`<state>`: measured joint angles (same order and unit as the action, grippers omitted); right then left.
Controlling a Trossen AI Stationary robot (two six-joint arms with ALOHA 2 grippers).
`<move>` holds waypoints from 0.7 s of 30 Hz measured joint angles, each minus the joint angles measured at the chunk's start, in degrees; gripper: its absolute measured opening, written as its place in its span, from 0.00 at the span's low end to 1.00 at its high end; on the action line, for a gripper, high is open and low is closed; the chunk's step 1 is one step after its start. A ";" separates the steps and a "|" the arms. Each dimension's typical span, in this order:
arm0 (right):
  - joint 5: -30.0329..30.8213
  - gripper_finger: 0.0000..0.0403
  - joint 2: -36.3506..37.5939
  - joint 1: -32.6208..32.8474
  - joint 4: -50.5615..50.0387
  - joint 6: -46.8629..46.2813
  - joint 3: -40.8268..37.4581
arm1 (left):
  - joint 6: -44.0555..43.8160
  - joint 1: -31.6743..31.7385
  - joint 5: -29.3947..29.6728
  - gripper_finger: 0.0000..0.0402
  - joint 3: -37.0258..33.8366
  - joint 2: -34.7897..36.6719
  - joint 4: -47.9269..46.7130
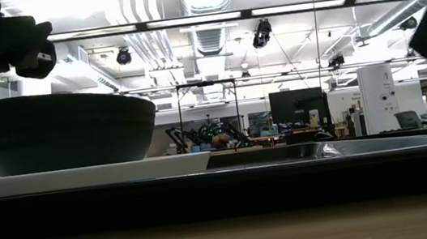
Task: Set up tray
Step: Put the gray table napkin to the right of the white plate on the black tray
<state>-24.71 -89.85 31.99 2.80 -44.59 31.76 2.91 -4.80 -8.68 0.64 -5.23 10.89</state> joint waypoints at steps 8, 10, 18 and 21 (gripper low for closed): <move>1.85 0.02 0.40 -0.91 6.88 4.26 1.38 | 0.00 0.00 -0.01 0.19 0.00 0.01 0.00; 2.25 0.02 0.40 -1.84 10.04 4.26 1.38 | -0.01 0.00 0.01 0.19 0.00 0.00 0.01; 14.91 0.02 0.45 -5.00 15.49 3.46 1.43 | 0.00 0.00 -0.01 0.19 0.00 0.01 0.01; 21.26 0.02 0.45 -5.99 15.46 -1.18 1.43 | 0.01 0.00 0.01 0.19 0.00 0.00 0.01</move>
<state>-3.45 -89.41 26.00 18.25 -45.77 33.19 2.92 -4.80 -8.67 0.64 -5.23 10.90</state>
